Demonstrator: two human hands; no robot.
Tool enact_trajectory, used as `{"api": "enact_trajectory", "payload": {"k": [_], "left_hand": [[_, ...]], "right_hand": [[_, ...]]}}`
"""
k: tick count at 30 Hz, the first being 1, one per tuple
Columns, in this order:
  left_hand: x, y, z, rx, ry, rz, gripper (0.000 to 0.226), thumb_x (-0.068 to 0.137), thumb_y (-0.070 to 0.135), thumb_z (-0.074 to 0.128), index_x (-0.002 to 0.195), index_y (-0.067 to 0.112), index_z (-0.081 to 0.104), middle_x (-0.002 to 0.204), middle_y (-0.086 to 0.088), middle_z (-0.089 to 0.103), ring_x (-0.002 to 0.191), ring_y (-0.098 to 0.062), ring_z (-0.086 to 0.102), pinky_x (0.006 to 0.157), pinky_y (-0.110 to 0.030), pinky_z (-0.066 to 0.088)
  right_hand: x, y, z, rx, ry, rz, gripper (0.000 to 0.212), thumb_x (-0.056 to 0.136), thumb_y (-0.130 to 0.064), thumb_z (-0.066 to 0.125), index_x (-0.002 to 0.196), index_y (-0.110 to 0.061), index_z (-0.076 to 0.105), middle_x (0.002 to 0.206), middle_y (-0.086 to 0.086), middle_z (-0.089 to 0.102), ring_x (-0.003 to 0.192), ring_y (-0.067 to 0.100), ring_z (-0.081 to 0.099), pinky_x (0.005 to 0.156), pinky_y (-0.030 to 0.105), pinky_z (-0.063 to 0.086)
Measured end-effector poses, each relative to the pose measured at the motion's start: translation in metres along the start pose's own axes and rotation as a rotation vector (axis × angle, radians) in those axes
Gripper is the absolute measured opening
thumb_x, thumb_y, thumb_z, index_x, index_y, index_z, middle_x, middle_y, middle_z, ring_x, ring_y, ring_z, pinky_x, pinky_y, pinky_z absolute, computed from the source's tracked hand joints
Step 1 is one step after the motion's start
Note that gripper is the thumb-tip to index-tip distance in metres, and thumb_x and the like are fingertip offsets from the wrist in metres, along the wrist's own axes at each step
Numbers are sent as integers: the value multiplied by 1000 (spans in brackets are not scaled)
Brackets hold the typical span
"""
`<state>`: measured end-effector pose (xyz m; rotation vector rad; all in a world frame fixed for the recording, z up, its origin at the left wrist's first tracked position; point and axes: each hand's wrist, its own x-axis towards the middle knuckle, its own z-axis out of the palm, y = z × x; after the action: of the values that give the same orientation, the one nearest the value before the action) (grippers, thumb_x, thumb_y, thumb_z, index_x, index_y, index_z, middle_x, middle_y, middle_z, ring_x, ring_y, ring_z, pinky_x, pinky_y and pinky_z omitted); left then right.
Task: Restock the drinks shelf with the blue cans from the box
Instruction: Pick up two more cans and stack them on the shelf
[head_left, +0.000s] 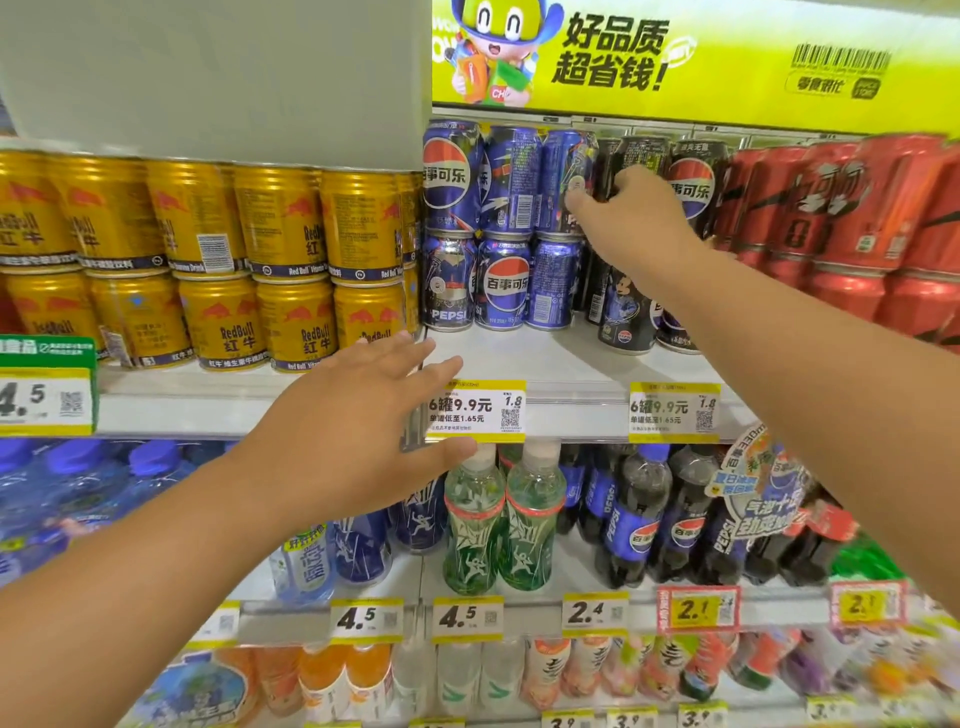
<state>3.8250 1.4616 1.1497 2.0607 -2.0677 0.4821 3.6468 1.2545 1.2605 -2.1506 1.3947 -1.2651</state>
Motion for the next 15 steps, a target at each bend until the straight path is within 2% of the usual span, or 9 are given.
{"api": "enact_trajectory", "payload": {"k": [1,3,5,7,9,11,13,15], "left_hand": [[-2,-2,1,2,0,1,95,75,88,8,158,43,20,168,12,17,156,-10,11,124,-33,10],[-6,-5,3,-3,16,11,95,76,87,10,158,42,23,168,10,21,155,-11,15,125,-35,14],[-12,-8,4,-21,25,19,95,76,88,9,158,42,23,168,9,22,155,-13,16,126,-37,16],[-21,-9,9,-28,33,26,95,77,88,8,159,42,21,168,8,21,155,-14,16,126,-38,16],[-31,-7,16,-8,48,48,92,81,86,12,159,39,22,168,5,23,155,-16,17,126,-40,17],[-43,-2,27,25,54,67,89,85,83,19,159,35,27,167,0,25,155,-20,19,125,-45,23],[-55,5,39,33,47,62,87,87,79,24,158,30,31,166,-3,28,154,-24,22,123,-48,25],[-70,14,50,26,58,40,85,88,76,29,156,27,38,165,-5,32,153,-26,27,123,-48,25]], "right_hand": [[-21,1,-7,-23,2,-60,41,95,-45,57,117,-10,58,101,2,60,91,19,59,74,31,49],[-69,7,-14,-11,-3,-198,42,97,-40,57,128,-13,59,119,-2,66,109,14,61,96,29,48],[-125,16,-12,32,-76,-303,33,97,-35,60,126,-19,63,121,-7,67,108,9,63,99,29,49],[-176,29,-5,-18,-191,-364,36,97,-39,58,131,-27,60,132,-14,61,116,6,58,102,26,46],[-213,41,5,-119,-273,-438,45,97,-43,56,140,-29,54,146,-18,49,133,1,44,113,20,33],[-233,54,17,-229,-354,-518,57,98,-47,54,150,-27,42,158,-14,34,146,2,26,117,13,15],[-246,66,27,-278,-443,-537,67,97,-52,52,156,-26,31,164,-12,19,151,5,11,117,17,9],[-255,81,35,-295,-482,-573,72,96,-54,52,157,-22,29,166,-6,16,153,12,10,121,26,14]]}}
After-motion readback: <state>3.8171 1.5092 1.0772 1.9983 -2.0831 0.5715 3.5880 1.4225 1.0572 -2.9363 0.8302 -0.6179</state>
